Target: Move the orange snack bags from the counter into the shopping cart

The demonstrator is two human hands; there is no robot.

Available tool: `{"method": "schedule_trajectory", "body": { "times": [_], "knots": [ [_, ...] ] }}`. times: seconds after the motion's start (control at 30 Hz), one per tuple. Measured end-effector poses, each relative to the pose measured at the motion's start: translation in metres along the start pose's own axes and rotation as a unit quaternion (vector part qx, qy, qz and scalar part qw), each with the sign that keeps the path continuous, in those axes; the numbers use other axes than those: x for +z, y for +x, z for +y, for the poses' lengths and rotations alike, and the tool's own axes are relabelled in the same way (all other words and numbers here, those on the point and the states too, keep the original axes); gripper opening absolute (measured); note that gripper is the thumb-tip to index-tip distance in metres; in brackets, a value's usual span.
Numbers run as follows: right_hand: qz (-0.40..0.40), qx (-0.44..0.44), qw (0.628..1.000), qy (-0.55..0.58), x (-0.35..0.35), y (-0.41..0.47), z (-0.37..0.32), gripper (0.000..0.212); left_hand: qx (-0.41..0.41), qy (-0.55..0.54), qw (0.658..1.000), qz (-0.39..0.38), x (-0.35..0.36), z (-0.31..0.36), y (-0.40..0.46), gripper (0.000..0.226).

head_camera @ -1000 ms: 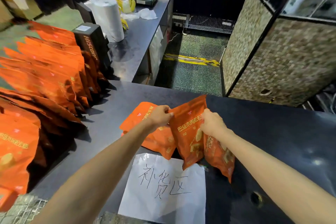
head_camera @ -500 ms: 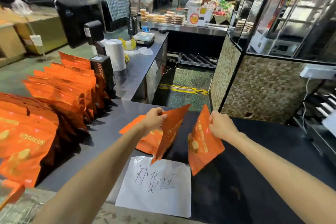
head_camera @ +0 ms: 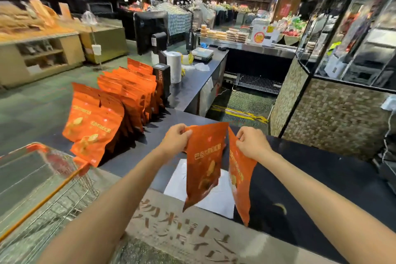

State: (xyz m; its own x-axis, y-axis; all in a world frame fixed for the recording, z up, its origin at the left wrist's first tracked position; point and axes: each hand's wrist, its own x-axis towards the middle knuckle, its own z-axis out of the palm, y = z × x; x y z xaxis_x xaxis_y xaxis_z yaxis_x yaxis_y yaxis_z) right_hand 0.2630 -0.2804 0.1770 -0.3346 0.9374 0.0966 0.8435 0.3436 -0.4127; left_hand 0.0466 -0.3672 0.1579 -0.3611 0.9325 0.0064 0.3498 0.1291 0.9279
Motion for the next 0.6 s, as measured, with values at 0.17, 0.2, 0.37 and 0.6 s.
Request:
{"method": "schedule_trajectory", "body": {
  "times": [0.17, 0.2, 0.37, 0.6],
  "knots": [
    [-0.023, -0.061, 0.997, 0.028, 0.013, -0.022, -0.055, 0.015, -0.019, -0.008, 0.998, 0.056, -0.047, -0.004, -0.045, 0.023],
    [-0.025, -0.076, 0.996, 0.031, 0.017, -0.024, -0.066, 0.016, -0.024, -0.007, 0.997, 0.069, -0.057, -0.005, -0.053, 0.024],
    [-0.059, -0.127, 0.988, 0.070, 0.034, -0.034, -0.134, 0.009, -0.054, -0.034, 0.991, 0.119, -0.124, -0.022, -0.087, 0.016],
    [-0.128, -0.209, 0.963, 0.112, 0.061, -0.058, -0.246, 0.013, -0.084, -0.033, 0.973, 0.214, -0.238, -0.043, -0.140, 0.024]
  ]
}}
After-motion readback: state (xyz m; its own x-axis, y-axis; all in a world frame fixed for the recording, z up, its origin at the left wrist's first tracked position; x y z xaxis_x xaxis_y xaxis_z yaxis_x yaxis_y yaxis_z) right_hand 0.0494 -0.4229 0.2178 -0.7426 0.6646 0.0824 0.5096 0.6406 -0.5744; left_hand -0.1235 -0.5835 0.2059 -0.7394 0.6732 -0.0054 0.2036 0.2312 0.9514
